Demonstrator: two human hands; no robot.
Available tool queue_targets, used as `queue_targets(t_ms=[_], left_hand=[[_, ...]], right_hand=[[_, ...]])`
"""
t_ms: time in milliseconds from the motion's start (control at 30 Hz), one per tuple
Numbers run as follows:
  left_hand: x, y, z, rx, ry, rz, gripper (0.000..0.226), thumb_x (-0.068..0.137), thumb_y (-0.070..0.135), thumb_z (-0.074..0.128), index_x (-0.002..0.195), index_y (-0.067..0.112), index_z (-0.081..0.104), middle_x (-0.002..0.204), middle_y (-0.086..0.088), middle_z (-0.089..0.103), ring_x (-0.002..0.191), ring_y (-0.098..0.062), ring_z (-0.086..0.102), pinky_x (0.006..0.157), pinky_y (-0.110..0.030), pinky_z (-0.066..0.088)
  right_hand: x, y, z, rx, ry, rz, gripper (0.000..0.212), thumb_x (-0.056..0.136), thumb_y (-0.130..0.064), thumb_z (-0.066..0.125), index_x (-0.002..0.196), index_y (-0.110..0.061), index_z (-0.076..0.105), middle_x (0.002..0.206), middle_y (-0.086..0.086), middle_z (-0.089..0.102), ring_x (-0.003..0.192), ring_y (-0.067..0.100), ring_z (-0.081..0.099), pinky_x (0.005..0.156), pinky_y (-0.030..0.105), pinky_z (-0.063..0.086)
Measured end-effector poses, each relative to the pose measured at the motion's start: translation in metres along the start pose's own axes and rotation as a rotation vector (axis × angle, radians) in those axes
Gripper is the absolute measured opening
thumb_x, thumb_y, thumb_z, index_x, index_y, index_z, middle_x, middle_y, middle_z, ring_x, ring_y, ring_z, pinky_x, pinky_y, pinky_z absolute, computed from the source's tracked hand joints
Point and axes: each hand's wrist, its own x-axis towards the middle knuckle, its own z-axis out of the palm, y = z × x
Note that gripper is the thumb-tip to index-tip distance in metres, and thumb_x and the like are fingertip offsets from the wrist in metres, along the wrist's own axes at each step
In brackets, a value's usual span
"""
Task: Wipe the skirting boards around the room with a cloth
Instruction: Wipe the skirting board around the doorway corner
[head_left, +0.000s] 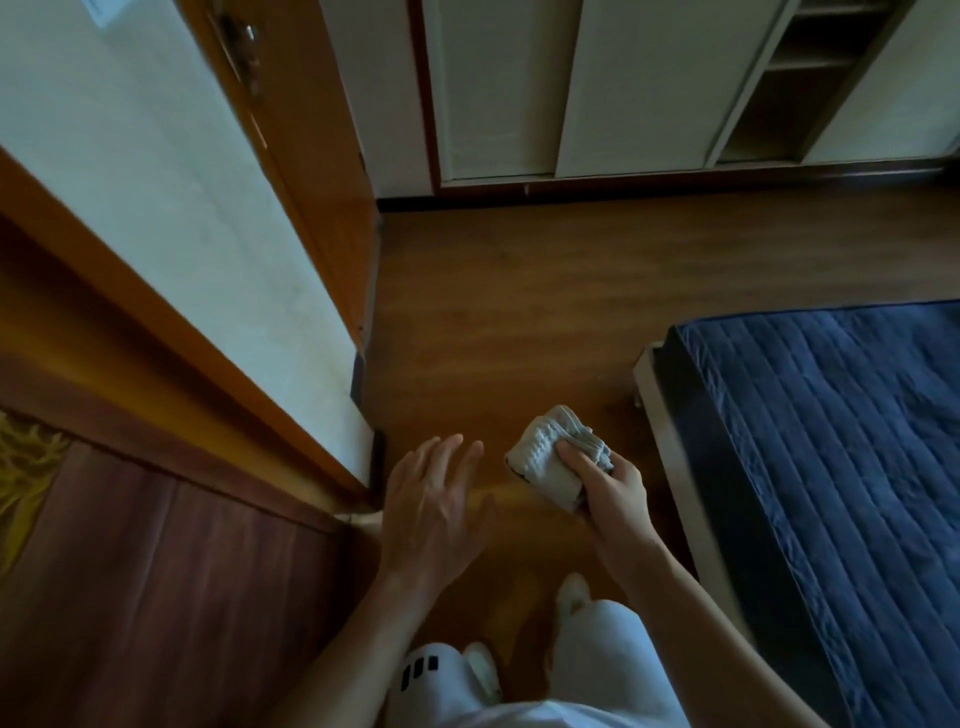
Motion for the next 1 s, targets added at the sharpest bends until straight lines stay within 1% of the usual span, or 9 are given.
queue_targets(t_ms=[133, 200, 267, 333, 433, 533, 667, 767, 1000], left_hand=[[0.06, -0.007, 0.014, 0.009, 0.007, -0.021, 0.059, 0.094, 0.056, 0.042, 0.142, 0.023, 0.056, 0.145, -0.006, 0.055, 0.136, -0.027, 0.047, 0.107, -0.05, 0.044], [0.093, -0.006, 0.02, 0.034, -0.001, -0.039, 0.058, 0.094, 0.055, 0.046, 0.143, 0.024, 0.055, 0.145, -0.005, 0.055, 0.136, -0.026, 0.047, 0.107, -0.05, 0.045], [0.131, -0.004, 0.028, 0.048, 0.0, -0.049, 0.057, 0.093, 0.052, 0.054, 0.142, 0.024, 0.055, 0.145, -0.004, 0.055, 0.136, -0.026, 0.047, 0.107, -0.05, 0.045], [0.173, 0.001, 0.034, 0.07, -0.021, -0.073, 0.058, 0.092, 0.052, 0.056, 0.144, 0.027, 0.052, 0.148, -0.002, 0.052, 0.138, -0.025, 0.045, 0.109, -0.048, 0.043], [0.236, 0.01, 0.036, 0.121, -0.05, -0.098, 0.06, 0.093, 0.057, 0.046, 0.147, 0.031, 0.046, 0.151, 0.001, 0.047, 0.14, -0.023, 0.041, 0.113, -0.046, 0.039], [0.293, 0.019, 0.035, 0.099, -0.009, -0.131, 0.059, 0.094, 0.056, 0.041, 0.144, 0.027, 0.051, 0.147, -0.002, 0.052, 0.136, -0.025, 0.046, 0.111, -0.047, 0.041], [0.351, 0.024, 0.036, 0.063, 0.045, -0.195, 0.055, 0.096, 0.052, 0.049, 0.141, 0.022, 0.056, 0.144, -0.006, 0.055, 0.13, -0.026, 0.051, 0.106, -0.047, 0.045], [0.377, 0.024, 0.033, 0.067, 0.058, -0.247, 0.056, 0.096, 0.054, 0.044, 0.139, 0.02, 0.057, 0.143, -0.006, 0.056, 0.131, -0.026, 0.051, 0.104, -0.049, 0.045], [0.43, 0.005, 0.037, 0.095, 0.042, -0.35, 0.06, 0.095, 0.057, 0.039, 0.142, 0.022, 0.054, 0.143, -0.006, 0.055, 0.131, -0.026, 0.05, 0.105, -0.046, 0.045]], right_hand=[[0.054, -0.022, 0.003, -0.004, 0.033, -0.006, 0.026, 0.086, -0.025, 0.073, 0.108, -0.011, 0.069, 0.102, 0.014, 0.074, 0.092, 0.028, 0.072, 0.064, 0.033, 0.058], [0.086, -0.034, 0.002, -0.016, 0.037, 0.004, 0.027, 0.087, -0.025, 0.073, 0.108, -0.01, 0.069, 0.104, 0.016, 0.072, 0.096, 0.033, 0.071, 0.075, 0.045, 0.06], [0.121, -0.049, 0.001, -0.024, 0.017, 0.009, 0.027, 0.088, -0.026, 0.072, 0.109, -0.009, 0.069, 0.105, 0.018, 0.072, 0.099, 0.036, 0.069, 0.085, 0.055, 0.055], [0.159, -0.068, 0.0, -0.026, -0.007, 0.018, 0.026, 0.088, -0.025, 0.072, 0.109, -0.01, 0.07, 0.106, 0.015, 0.072, 0.098, 0.033, 0.07, 0.084, 0.052, 0.057], [0.22, -0.108, -0.003, -0.039, -0.043, 0.048, 0.026, 0.086, -0.025, 0.074, 0.108, -0.012, 0.07, 0.103, 0.011, 0.074, 0.093, 0.026, 0.073, 0.073, 0.04, 0.06], [0.28, -0.151, -0.008, -0.069, -0.087, 0.059, 0.03, 0.082, -0.027, 0.077, 0.107, -0.013, 0.07, 0.102, 0.01, 0.074, 0.093, 0.027, 0.073, 0.073, 0.043, 0.059], [0.347, -0.195, -0.008, -0.099, -0.114, 0.046, 0.029, 0.082, -0.028, 0.078, 0.106, -0.015, 0.071, 0.102, 0.008, 0.074, 0.094, 0.024, 0.072, 0.068, 0.037, 0.058], [0.383, -0.213, -0.003, -0.114, -0.139, 0.074, 0.027, 0.082, -0.028, 0.078, 0.105, -0.016, 0.071, 0.1, 0.007, 0.074, 0.093, 0.023, 0.072, 0.07, 0.038, 0.059], [0.447, -0.223, 0.028, -0.147, -0.205, 0.126, 0.021, 0.08, -0.028, 0.079, 0.098, -0.019, 0.074, 0.094, 0.005, 0.075, 0.085, 0.02, 0.074, 0.06, 0.03, 0.056]])
